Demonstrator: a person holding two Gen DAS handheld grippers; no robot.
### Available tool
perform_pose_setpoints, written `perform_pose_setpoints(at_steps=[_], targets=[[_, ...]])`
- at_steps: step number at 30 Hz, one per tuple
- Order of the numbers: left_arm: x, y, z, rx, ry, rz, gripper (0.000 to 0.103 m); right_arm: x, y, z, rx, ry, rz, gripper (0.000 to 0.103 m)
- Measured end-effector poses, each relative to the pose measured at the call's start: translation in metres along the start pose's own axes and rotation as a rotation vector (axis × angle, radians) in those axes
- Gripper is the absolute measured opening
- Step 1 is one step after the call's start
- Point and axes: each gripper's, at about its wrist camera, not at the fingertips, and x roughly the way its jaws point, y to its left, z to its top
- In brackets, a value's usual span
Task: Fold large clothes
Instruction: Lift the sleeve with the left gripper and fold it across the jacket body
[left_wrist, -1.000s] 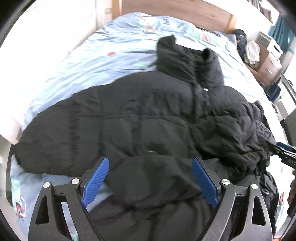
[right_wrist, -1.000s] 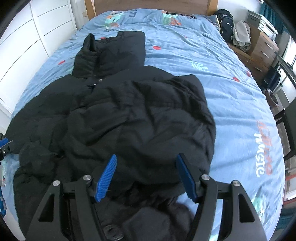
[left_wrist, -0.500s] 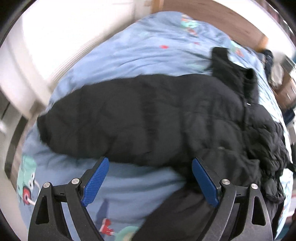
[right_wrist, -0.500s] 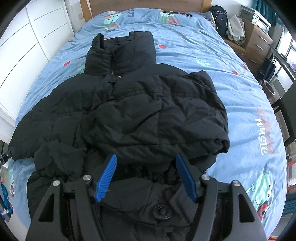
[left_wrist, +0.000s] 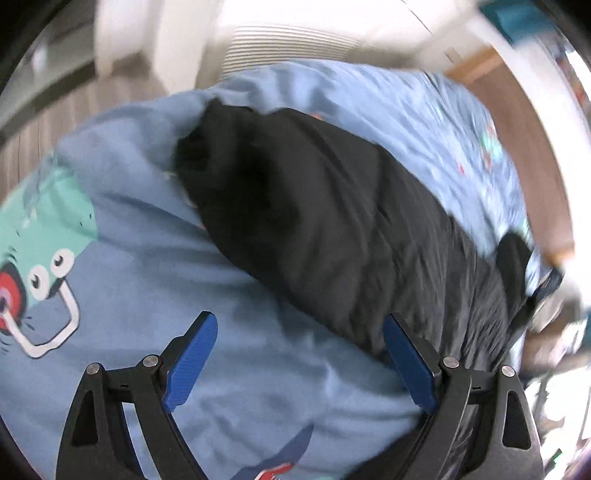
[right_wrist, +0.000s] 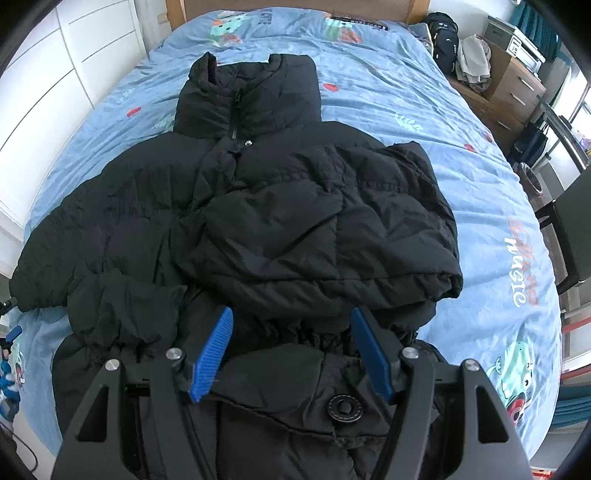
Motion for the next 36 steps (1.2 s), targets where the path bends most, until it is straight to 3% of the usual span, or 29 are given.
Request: perform_pose_setpoints(at_steps=[8, 18, 19, 27, 36], targets=[[0.031, 0.026, 0.026, -0.220, 0.026, -0.148, 0.088, 0.000, -0.007, -0.001, 0.013, 0.011, -0.024, 0.065], [0.052, 0.035, 0.036, -0.398, 0.040, -0.322, 0.017, -0.009, -0.028, -0.008, 0.050, 0.010, -0.036, 0.065], [0.050, 0.033, 0.036, -0.399, 0.034, -0.325, 0.014, -0.010, -0.030, -0.009, 0.054, 0.009, -0.034, 0.065], [0.016, -0.012, 0.039, -0.264, -0.033, -0.328, 0.009, -0.021, -0.054, -0.016, 0.080, -0.012, -0.033, 0.065], [-0.022, -0.100, 0.035, -0.028, -0.060, -0.394, 0.008, -0.033, -0.091, -0.027, 0.135, -0.043, -0.023, 0.065]])
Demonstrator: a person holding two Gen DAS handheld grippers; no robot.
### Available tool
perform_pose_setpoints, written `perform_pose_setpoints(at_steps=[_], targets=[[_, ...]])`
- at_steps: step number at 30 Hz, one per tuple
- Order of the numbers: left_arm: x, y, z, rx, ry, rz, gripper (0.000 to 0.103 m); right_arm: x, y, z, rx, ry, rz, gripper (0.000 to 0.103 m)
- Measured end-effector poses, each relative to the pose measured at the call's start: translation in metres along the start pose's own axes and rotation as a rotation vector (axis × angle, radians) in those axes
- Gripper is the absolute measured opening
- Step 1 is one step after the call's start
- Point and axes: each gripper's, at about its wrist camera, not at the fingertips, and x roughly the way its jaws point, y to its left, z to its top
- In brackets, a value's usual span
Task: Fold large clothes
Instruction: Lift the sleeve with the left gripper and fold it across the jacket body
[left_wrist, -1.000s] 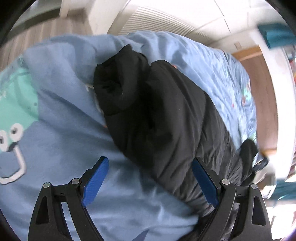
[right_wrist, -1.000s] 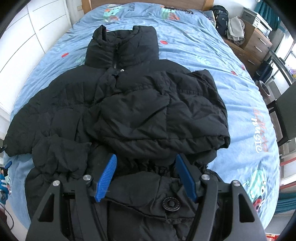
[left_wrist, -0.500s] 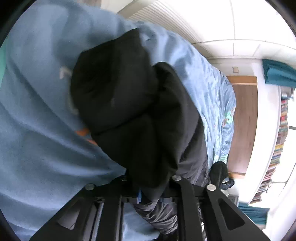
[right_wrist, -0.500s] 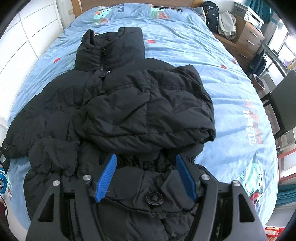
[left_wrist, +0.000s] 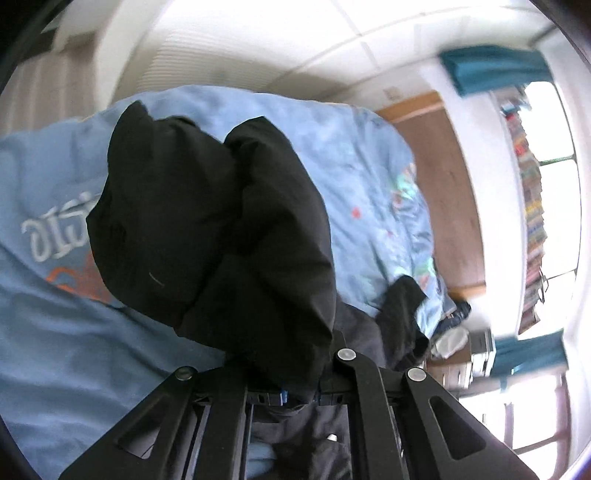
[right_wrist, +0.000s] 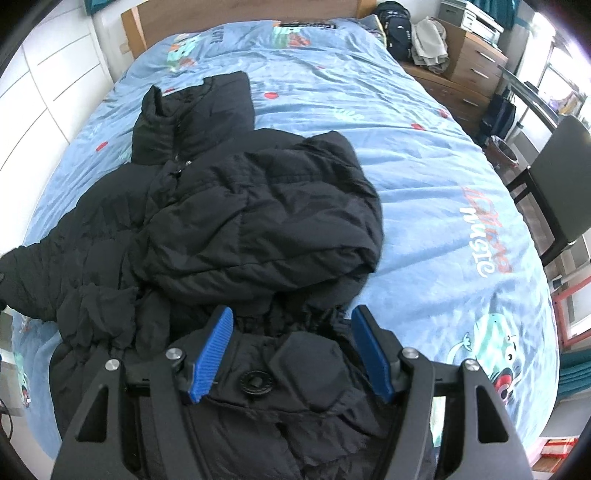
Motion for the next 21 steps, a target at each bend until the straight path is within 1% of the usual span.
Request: perform_pose_setpoints(at_steps=[2, 4, 6, 9, 12, 16, 21], targets=[[0.003, -0.021, -0.001, 0.043, 0.008, -0.015, 0.008, -0.004, -0.012, -0.003, 0.011, -0.008, -0.002, 0.065], [0.003, -0.042, -0.009, 0.099, 0.021, -0.031, 0.008, -0.008, -0.022, -0.005, 0.021, -0.017, -0.003, 0.065], [0.006, -0.068, -0.021, 0.161, 0.047, -0.052, 0.008, -0.013, -0.034, -0.007, 0.041, -0.028, -0.005, 0.065], [0.021, -0.097, -0.039, 0.231, 0.091, -0.073, 0.008, -0.020, -0.054, -0.012, 0.079, -0.042, -0.009, 0.065], [0.041, -0.128, -0.066, 0.303, 0.153, -0.096, 0.008, -0.025, -0.074, -0.018, 0.110, -0.048, -0.017, 0.065], [0.069, -0.159, -0.109, 0.406, 0.240, -0.101, 0.008, -0.030, -0.095, -0.028, 0.147, -0.054, -0.022, 0.065], [0.107, -0.178, -0.168, 0.494, 0.365, -0.079, 0.008, -0.031, -0.120, -0.043, 0.193, -0.048, -0.018, 0.065]])
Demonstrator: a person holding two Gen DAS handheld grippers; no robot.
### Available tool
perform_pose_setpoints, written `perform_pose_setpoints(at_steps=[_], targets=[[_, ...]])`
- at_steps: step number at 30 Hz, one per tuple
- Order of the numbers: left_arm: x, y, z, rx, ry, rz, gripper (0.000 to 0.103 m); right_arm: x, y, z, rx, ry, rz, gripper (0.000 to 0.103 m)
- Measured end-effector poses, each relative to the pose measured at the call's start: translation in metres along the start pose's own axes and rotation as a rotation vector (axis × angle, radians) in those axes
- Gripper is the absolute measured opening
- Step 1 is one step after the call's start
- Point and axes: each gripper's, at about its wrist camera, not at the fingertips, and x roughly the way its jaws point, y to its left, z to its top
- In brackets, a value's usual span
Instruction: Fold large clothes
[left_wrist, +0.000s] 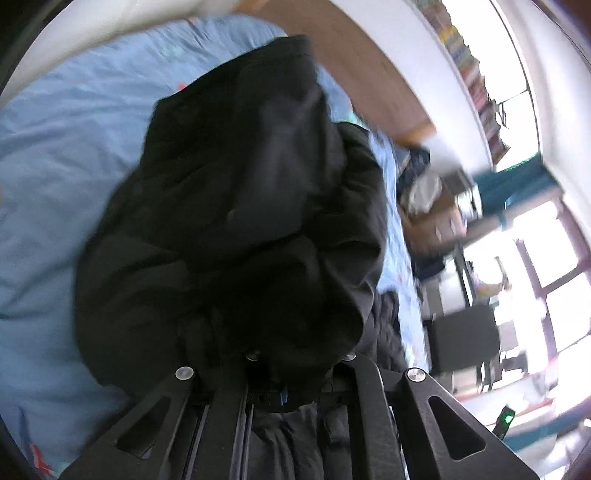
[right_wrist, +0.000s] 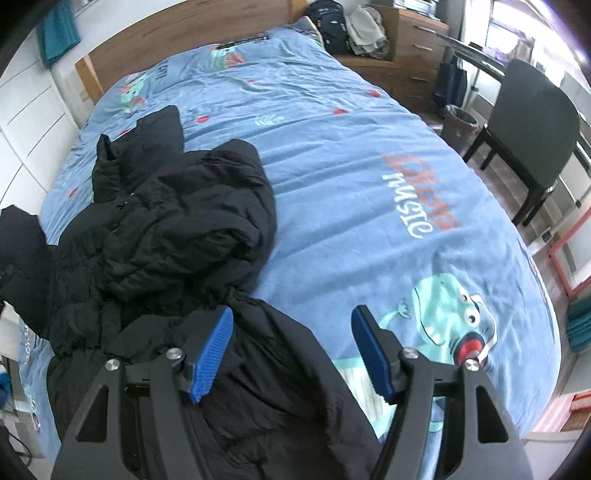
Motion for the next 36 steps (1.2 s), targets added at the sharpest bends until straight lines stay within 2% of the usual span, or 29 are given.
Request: perform_pose_setpoints(at_steps=[4, 9, 17, 20, 23, 30, 36], targets=[[0.043, -0.019, -0.026, 0.053, 0.092, 0.031, 0.008, 0.000, -0.018, -0.010, 0.031, 0.009, 0.000, 0.065], [0.070, -0.022, -0.043, 0.058, 0.147, 0.061, 0.008, 0.000, -0.038, -0.020, 0.062, 0.015, 0.001, 0.065], [0.082, -0.025, -0.062, 0.112, 0.210, 0.137, 0.010, 0.010, -0.047, -0.034, 0.073, 0.042, 0.000, 0.065], [0.078, -0.030, -0.066, 0.122, 0.223, 0.126, 0.018, 0.013, -0.037, -0.036, 0.042, 0.045, 0.005, 0.065], [0.069, -0.034, -0.068, 0.143, 0.233, 0.111, 0.029, 0.013, -0.018, -0.033, -0.010, 0.036, 0.017, 0.065], [0.027, -0.025, -0.077, 0.200, 0.283, 0.084, 0.035, 0.010, 0.057, -0.015, -0.153, -0.002, 0.093, 0.065], [-0.016, 0.001, -0.051, 0.186, 0.209, 0.131, 0.043, -0.003, 0.146, 0.006, -0.288, -0.064, 0.192, 0.065]])
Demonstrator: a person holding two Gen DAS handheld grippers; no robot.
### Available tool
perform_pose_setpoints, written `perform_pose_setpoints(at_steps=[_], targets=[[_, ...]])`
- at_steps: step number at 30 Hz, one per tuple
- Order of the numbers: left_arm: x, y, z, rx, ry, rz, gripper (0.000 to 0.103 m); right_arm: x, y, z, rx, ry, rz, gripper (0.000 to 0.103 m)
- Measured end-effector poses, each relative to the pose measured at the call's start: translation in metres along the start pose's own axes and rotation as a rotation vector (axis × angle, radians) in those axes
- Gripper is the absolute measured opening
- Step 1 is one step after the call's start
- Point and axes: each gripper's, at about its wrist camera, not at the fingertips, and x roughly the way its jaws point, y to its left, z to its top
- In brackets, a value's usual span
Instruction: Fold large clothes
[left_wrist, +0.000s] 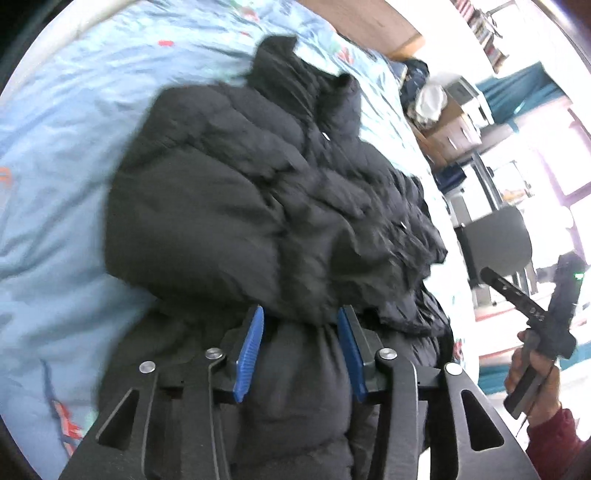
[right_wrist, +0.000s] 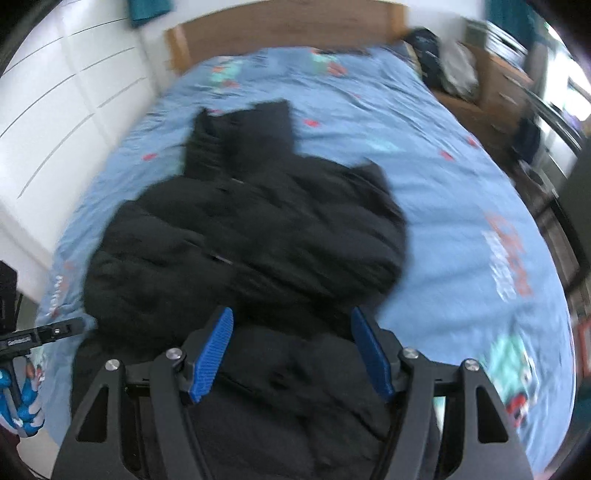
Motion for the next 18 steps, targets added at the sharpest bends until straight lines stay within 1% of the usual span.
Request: perform_pose_setpoints(at_steps=[3, 5, 7, 10, 13, 15, 16, 18], targets=[[-0.005, 0.010, 0.018, 0.018, -0.044, 0.071, 0.044, 0.010, 0.048, 0.022, -0.072, -0.018, 0.071, 0.065], [-0.005, 0.015, 0.036, 0.038, -0.076, 0.116, 0.047, 0.022, 0.076, 0.032, -0.116, -0.016, 0.098, 0.065], [0.004, 0.020, 0.055, 0.060, -0.094, 0.152, 0.048, 0.038, 0.102, 0.041, -0.152, -0.011, 0.124, 0.065], [0.023, 0.027, 0.081, 0.072, -0.096, 0.175, 0.048, 0.069, 0.144, 0.052, -0.210, 0.001, 0.153, 0.065], [0.055, 0.031, 0.102, 0.090, -0.075, 0.195, 0.048, 0.098, 0.166, 0.058, -0.251, 0.020, 0.175, 0.065], [0.072, 0.035, 0.109, 0.089, -0.049, 0.198, 0.048, 0.122, 0.176, 0.056, -0.274, 0.048, 0.159, 0.065], [0.082, 0.040, 0.110, 0.085, -0.031, 0.204, 0.048, 0.135, 0.176, 0.053, -0.278, 0.072, 0.150, 0.065], [0.095, 0.049, 0.107, 0.082, -0.007, 0.214, 0.048, 0.149, 0.169, 0.044, -0.277, 0.101, 0.124, 0.065]])
